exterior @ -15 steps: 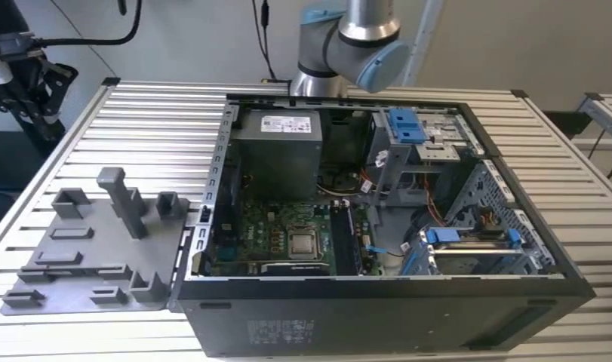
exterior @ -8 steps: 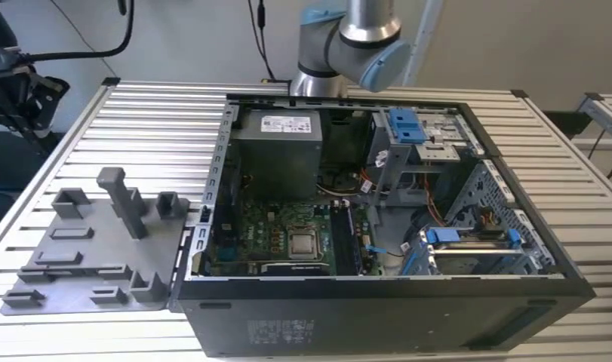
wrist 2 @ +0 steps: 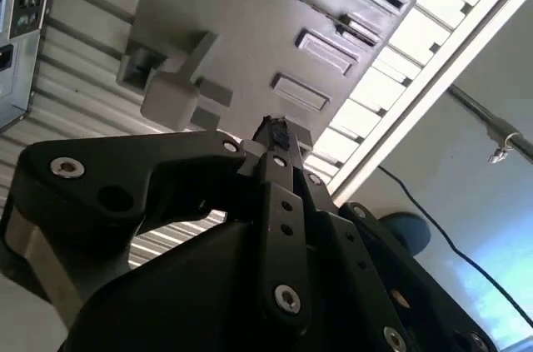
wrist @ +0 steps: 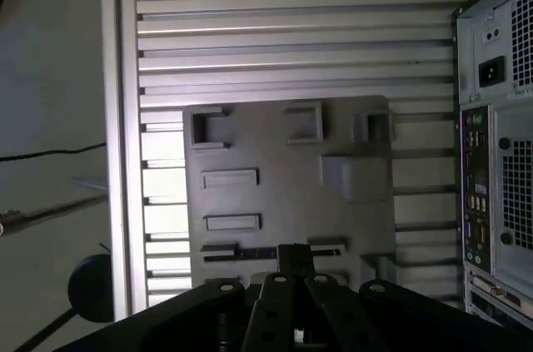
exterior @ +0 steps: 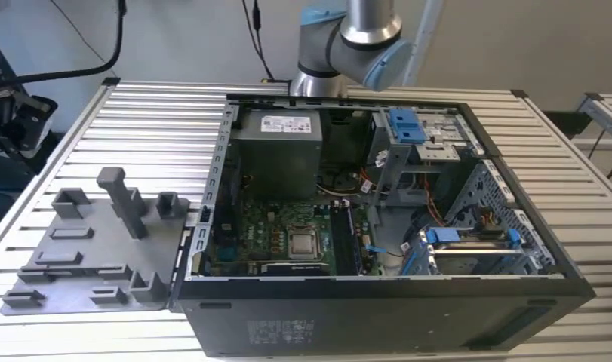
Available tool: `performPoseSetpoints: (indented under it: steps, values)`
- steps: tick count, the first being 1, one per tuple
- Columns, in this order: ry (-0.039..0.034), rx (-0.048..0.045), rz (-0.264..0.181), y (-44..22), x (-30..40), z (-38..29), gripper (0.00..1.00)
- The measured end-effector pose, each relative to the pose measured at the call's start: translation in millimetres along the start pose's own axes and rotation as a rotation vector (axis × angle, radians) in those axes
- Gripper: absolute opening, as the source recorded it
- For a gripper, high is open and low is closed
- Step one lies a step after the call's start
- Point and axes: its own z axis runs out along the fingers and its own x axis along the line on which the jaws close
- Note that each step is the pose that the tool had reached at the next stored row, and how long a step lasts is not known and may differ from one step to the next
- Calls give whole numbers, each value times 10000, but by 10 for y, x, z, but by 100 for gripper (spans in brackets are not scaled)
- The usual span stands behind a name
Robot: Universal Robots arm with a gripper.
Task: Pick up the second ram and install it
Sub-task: 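Reach for the second ram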
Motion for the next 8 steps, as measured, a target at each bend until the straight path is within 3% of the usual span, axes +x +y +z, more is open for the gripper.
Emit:
performPoseSetpoints:
  steps: [3, 8]
  values:
    - [1, 0, -5, -105, -5, 7, 11]
    - [19, -5, -308, -149, -8, 15, 11]
